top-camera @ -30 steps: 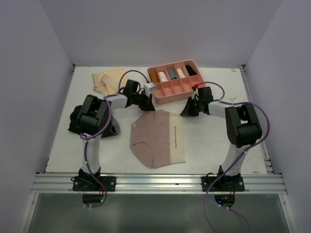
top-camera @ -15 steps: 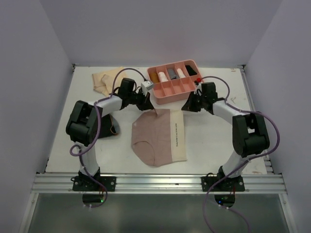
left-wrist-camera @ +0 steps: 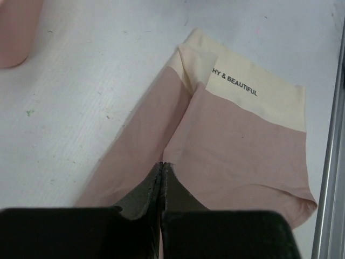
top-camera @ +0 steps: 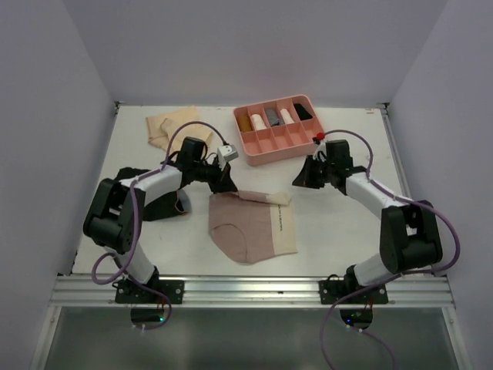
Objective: Roll the underwear
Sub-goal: Fold the underwear
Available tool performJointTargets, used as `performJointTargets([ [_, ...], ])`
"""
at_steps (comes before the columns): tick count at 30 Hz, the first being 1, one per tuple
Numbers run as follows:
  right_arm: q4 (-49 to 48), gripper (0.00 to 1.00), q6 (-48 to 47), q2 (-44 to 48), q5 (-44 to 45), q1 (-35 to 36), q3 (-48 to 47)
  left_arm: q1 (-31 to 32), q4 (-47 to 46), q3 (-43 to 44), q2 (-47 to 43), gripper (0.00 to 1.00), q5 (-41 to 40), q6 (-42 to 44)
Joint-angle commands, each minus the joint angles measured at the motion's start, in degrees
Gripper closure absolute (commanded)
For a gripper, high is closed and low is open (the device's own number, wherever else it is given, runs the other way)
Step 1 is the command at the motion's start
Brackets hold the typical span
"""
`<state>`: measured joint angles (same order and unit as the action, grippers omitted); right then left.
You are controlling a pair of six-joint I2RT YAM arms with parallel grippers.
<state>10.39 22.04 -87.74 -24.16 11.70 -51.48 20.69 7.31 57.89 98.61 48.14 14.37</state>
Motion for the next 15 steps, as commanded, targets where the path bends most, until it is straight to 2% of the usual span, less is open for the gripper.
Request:
performJointTargets([
  [1, 2.17, 1.00, -1.39, 5.56, -1.94, 0.51, 1.55, 0.58, 1.65, -3.12, -6.58, 1.00, 3.19, 4.25],
  [5, 3.84, 1.00, -0.95, 9.25, -1.50, 1.65, 4.81, 2.25, 4.55, -5.94, -11.23, 1.00, 2.31, 6.02],
  [10, 3.93, 1.00, -1.21, 12.69, -0.72, 4.28, 8.33, 4.18, 4.12, -9.10, -13.09, 1.00, -1.11, 4.27],
  [15, 7.54, 0.75, -4.81, 12.60, 7.80, 15.27, 6.14, 4.36, 2.98, -9.28, -10.11, 1.00, -2.08, 2.59],
])
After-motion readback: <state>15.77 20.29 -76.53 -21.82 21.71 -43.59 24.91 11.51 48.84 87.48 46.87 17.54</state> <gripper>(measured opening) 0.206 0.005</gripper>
